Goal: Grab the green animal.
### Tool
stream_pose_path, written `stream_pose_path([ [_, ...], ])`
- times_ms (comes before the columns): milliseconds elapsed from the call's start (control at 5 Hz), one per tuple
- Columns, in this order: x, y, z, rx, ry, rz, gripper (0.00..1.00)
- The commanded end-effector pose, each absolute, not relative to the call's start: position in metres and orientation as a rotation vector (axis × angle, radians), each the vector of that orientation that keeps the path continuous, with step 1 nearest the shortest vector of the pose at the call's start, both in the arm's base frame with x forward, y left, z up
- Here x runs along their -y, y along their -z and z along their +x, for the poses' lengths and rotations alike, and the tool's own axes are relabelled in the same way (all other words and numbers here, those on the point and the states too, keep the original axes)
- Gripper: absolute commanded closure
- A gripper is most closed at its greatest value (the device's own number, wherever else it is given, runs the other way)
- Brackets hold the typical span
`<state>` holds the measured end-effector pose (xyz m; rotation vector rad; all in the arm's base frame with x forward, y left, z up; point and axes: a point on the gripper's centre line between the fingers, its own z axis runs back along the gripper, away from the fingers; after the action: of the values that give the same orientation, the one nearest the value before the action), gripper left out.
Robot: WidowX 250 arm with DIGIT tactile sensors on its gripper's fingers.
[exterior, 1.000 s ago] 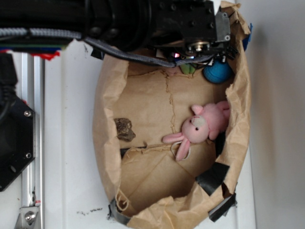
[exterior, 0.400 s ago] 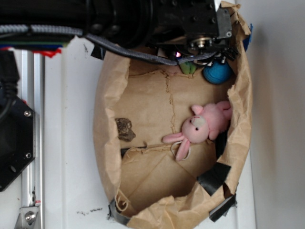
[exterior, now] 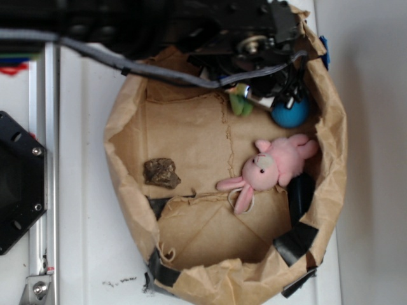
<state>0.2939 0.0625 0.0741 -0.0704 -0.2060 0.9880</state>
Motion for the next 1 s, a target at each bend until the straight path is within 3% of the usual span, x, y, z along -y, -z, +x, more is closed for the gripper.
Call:
stream_pose_path([
  [0, -0.031, -0.123, 0.271, 0.189, -0.706, -0.184, 1.00],
  [200, -0.028, -0.127, 0.271, 0.159, -0.658, -0.178, 1.00],
  [400, -0.025, -0.126, 0.273, 0.077, -0.549, -0.189, 1.00],
  [600, -0.012, -0.134, 0.276, 0.054, -0.293, -0.052, 1.00],
  [800, -0.009, -0.153, 0.272, 0.104, -0.149, -0.019, 1.00],
])
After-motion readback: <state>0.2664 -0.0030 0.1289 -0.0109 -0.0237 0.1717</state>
